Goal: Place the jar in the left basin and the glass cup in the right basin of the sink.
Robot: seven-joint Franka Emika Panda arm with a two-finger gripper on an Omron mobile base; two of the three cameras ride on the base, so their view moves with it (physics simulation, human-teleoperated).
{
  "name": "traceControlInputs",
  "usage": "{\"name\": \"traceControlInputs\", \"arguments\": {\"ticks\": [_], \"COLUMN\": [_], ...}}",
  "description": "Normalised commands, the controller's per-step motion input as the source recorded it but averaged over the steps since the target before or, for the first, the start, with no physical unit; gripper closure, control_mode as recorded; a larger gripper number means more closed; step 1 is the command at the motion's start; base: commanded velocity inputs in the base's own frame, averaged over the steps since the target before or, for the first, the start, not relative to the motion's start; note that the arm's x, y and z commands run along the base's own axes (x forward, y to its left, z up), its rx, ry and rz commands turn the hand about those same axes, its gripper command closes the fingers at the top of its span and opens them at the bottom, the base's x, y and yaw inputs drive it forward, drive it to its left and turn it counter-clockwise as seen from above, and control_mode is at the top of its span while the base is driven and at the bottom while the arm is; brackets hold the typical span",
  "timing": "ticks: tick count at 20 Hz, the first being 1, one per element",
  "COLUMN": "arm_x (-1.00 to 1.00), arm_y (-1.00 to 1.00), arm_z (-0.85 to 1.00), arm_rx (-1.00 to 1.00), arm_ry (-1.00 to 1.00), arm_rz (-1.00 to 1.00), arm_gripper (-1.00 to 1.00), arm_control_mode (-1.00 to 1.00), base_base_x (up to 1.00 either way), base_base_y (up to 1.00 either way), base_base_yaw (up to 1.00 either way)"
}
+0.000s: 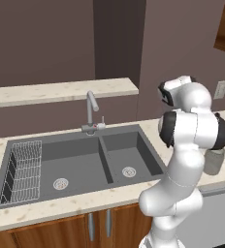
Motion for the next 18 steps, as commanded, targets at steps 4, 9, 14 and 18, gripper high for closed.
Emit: {"name": "traceControlInputs", "arguments": {"ticks": [4,9,14,18], "arm_x": [-0.20,-0.18,-0.17,-0.13], "arm_y": [0.17,0.20,0.21,0.25], "arm_z": [0.25,0.21,0.18,0.10], "arm_rx": [0.05,0.10,0.11,0.08], "arm_ry": [0.04,0.02,-0.05,-0.25], "arm_rz": [0.02,0.04,0.07,0.08], "arm_gripper": [1.00,1.00,1.00,1.00], "arm_control_mode": [-1.00,-1.00,-1.00,-1.00], "base_base_x": [0.00,0.00,0.00,0.00], "base_base_y": [0.00,0.00,0.00,0.00], "base_base_yaw": [0.00,0.00,0.00,0.00]}}
